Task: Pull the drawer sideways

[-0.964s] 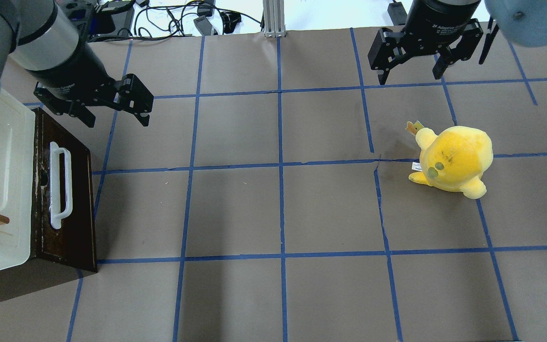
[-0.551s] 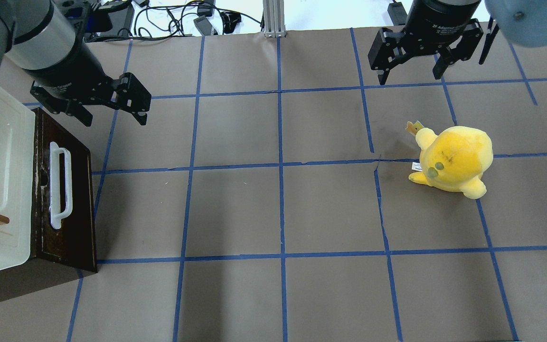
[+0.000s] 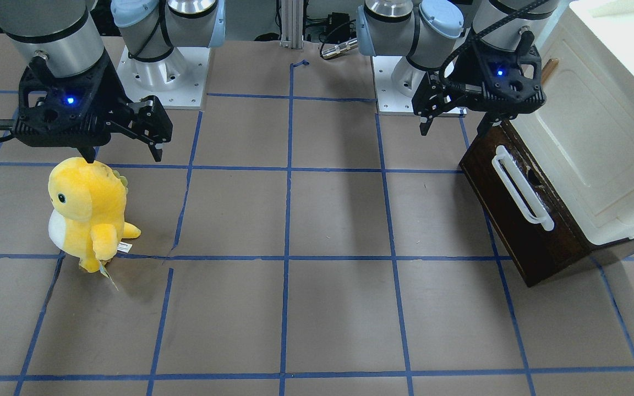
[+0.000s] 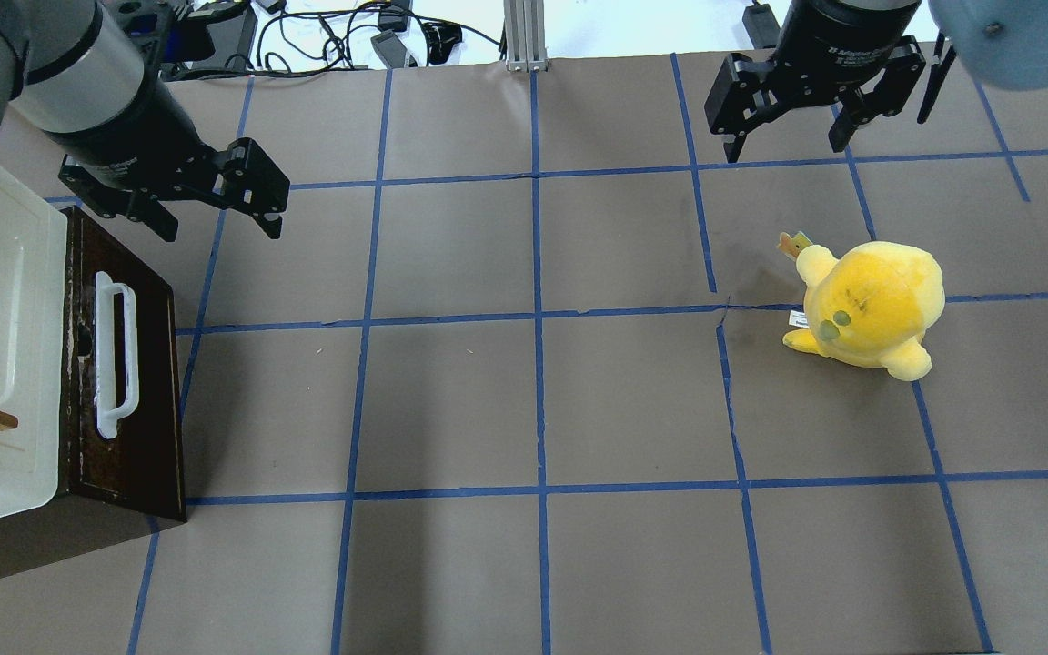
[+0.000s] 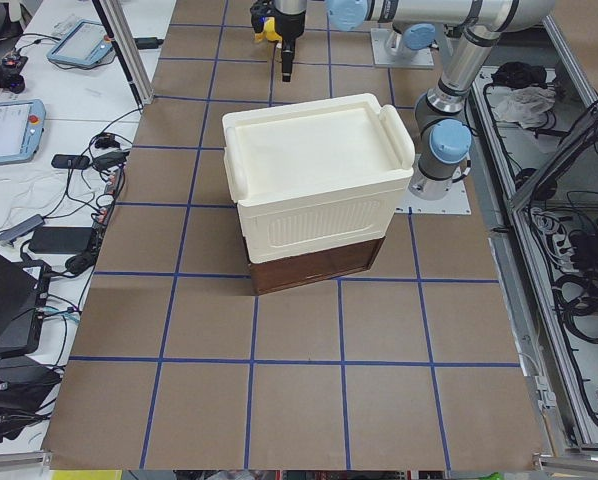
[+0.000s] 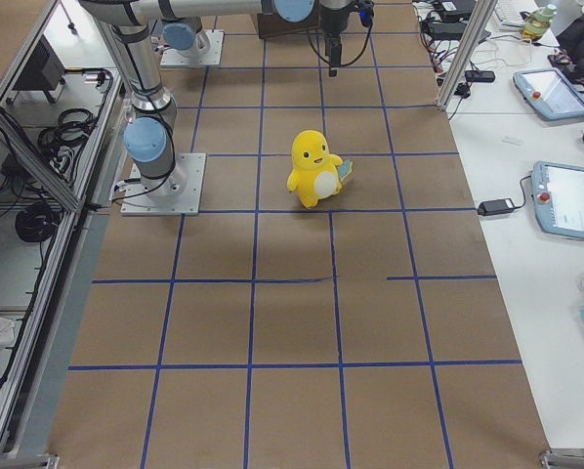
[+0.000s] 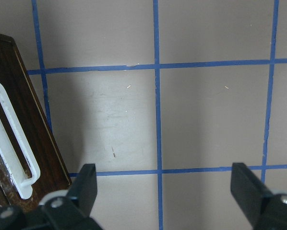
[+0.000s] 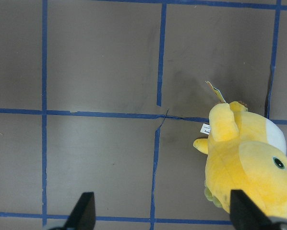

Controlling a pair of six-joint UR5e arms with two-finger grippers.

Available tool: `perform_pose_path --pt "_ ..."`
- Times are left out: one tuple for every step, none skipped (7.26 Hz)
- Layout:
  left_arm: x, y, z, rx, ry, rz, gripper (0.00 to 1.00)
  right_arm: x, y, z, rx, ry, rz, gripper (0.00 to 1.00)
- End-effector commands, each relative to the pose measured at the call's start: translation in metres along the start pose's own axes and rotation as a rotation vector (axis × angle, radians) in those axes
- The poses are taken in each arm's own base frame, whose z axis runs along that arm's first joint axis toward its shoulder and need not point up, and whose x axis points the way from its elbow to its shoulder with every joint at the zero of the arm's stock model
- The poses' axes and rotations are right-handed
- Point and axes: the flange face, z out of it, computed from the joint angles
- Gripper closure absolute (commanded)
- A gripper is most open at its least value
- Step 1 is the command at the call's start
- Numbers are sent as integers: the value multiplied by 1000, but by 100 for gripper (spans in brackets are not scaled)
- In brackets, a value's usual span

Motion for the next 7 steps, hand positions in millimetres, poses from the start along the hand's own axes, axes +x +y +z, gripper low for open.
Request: perform_pose_path --pt "-2 0 -5 7 -7 -5 0 0 0 0 0 0 0 0" --pt "-5 -2 0 -1 -2 -17 0 0 0 0 0 0 0 0" --pt "-3 -5 7 -8 0 -28 0 0 0 0 0 1 0 0" --pt "-4 -8 10 -12 -11 -74 0 0 0 0 0 0 0 0" --pt "-7 -11 16 -23 -35 -127 0 0 0 0 0 0 0 0" --pt "-14 -17 30 -49 -108 -168 0 0 0 0 0 0 0 0" --pt "-17 -21 52 -78 -144 -245 0 0 0 0 0 0 0 0"
